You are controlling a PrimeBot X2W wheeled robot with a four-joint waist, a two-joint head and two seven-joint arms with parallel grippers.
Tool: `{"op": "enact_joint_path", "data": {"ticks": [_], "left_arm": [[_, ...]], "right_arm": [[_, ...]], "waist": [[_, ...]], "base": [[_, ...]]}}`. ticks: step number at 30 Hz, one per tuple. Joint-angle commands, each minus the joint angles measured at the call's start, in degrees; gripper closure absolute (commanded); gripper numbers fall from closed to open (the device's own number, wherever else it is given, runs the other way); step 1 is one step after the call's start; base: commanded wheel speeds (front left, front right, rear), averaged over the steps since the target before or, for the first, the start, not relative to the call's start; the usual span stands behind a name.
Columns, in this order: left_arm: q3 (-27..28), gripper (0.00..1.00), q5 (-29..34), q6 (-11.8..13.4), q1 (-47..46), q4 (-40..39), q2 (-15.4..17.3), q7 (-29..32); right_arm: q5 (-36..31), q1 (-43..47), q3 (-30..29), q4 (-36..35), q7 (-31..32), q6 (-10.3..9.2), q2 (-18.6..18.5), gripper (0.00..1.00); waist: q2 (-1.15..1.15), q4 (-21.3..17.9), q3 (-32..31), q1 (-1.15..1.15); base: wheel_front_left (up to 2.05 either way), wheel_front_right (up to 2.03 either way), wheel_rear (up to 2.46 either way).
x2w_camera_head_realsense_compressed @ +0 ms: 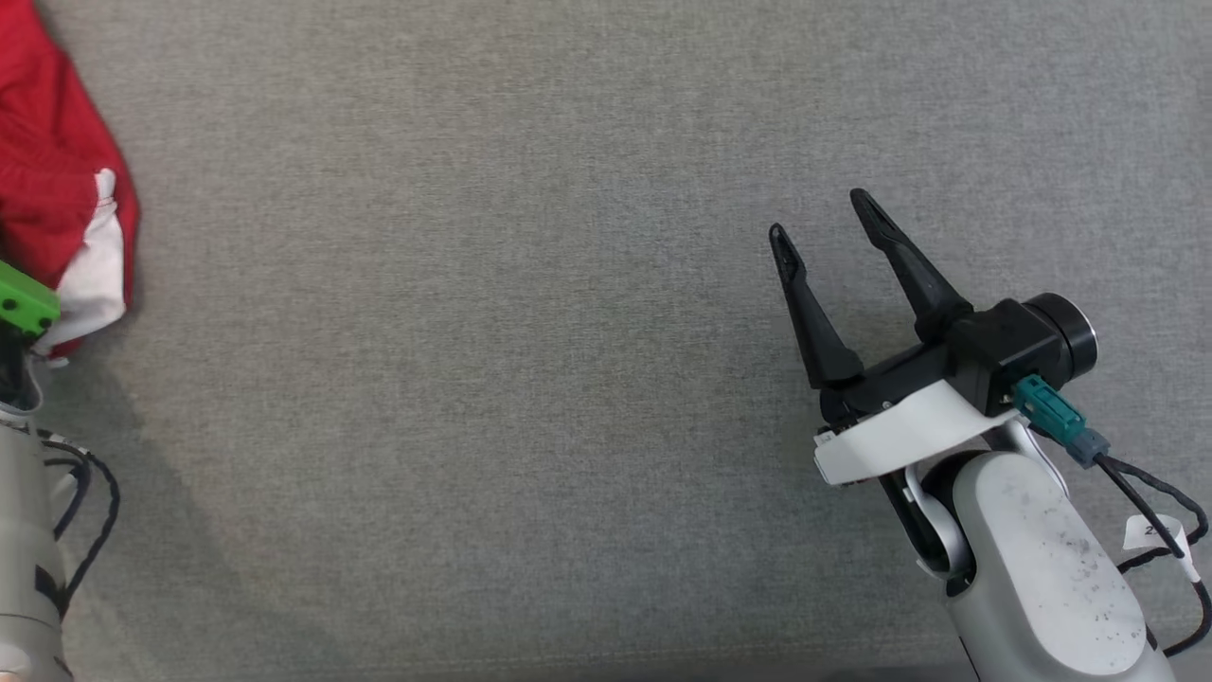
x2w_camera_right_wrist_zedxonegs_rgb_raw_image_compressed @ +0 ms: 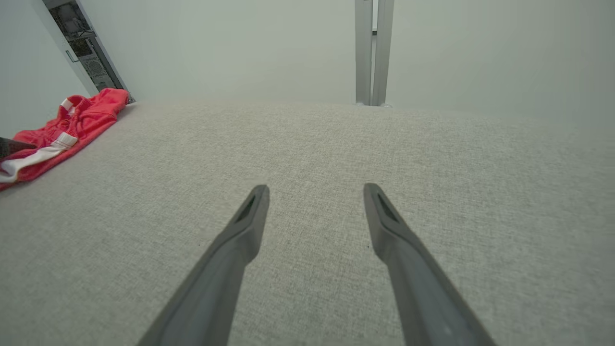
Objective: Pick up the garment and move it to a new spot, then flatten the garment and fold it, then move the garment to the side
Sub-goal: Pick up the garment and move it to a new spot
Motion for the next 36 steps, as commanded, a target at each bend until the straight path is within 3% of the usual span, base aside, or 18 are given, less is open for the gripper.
{"op": "enact_joint_path", "data": {"ticks": [1,3,4,5,10,18,24,30,36], "left_arm": [[0.1,0.00,-0.3,0.4,-1.1,0.6,0.2,1.6],[-0.4,0.02,-0.6,0.1,-0.6,1.5,-0.7,4.4],[-0.8,0.61,-0.7,-0.4,-0.1,1.8,-1.0,5.7],[-1.1,1.00,-0.8,-0.8,0.2,1.7,-1.2,6.2],[-3.2,1.00,0.3,-4.2,1.5,-0.5,-1.2,6.0],[-5.0,1.00,3.0,-6.1,1.2,-9.1,4.3,1.2],[-7.1,1.00,3.1,-8.1,0.2,-19.3,5.1,1.7],[-10.3,1.00,1.8,-9.2,0.4,-32.7,3.3,5.9],[-16.0,1.00,0.2,-9.7,1.7,-44.9,-1.8,10.4]], "right_arm": [[0.1,-0.6,-0.2,-0.5,-0.5,-0.06,0.0,0.00],[0.1,-0.5,-0.5,-0.5,-0.6,-0.06,-0.1,0.00],[0.0,-0.4,-0.6,-0.5,-0.7,-0.05,-0.1,0.00],[0.0,-0.3,-0.7,-0.5,-0.7,-0.05,-0.1,0.00],[0.0,0.2,-1.5,0.1,-0.8,-0.05,0.2,0.00],[1.6,0.8,-1.2,3.6,-2.5,-0.05,1.1,0.00],[2.8,1.5,0.3,6.9,-4.0,-0.05,2.0,0.00],[3.8,2.6,0.5,9.3,-5.3,-0.05,2.6,0.00],[4.3,3.6,0.7,10.4,-5.7,-0.05,2.9,0.00]], "waist": [[0.00,-4.9,4.7,-0.01],[0.00,-5.1,4.7,-0.01],[0.00,-5.1,4.5,-0.01],[0.00,-5.1,4.4,-0.01],[0.00,-3.6,2.5,-0.01],[0.00,-2.1,-4.5,-0.01],[0.00,-3.5,-11.3,-0.01],[0.00,-7.3,-16.4,-0.01],[0.00,-13.2,-18.0,-0.01]], "base": [[0.00,0.00,0.00],[0.00,0.00,0.00],[0.00,0.00,0.00],[0.00,0.00,0.00],[0.00,0.00,0.00],[0.00,0.00,0.00],[0.00,0.00,0.00],[0.00,0.00,0.00],[0.00,0.00,0.00]]}}
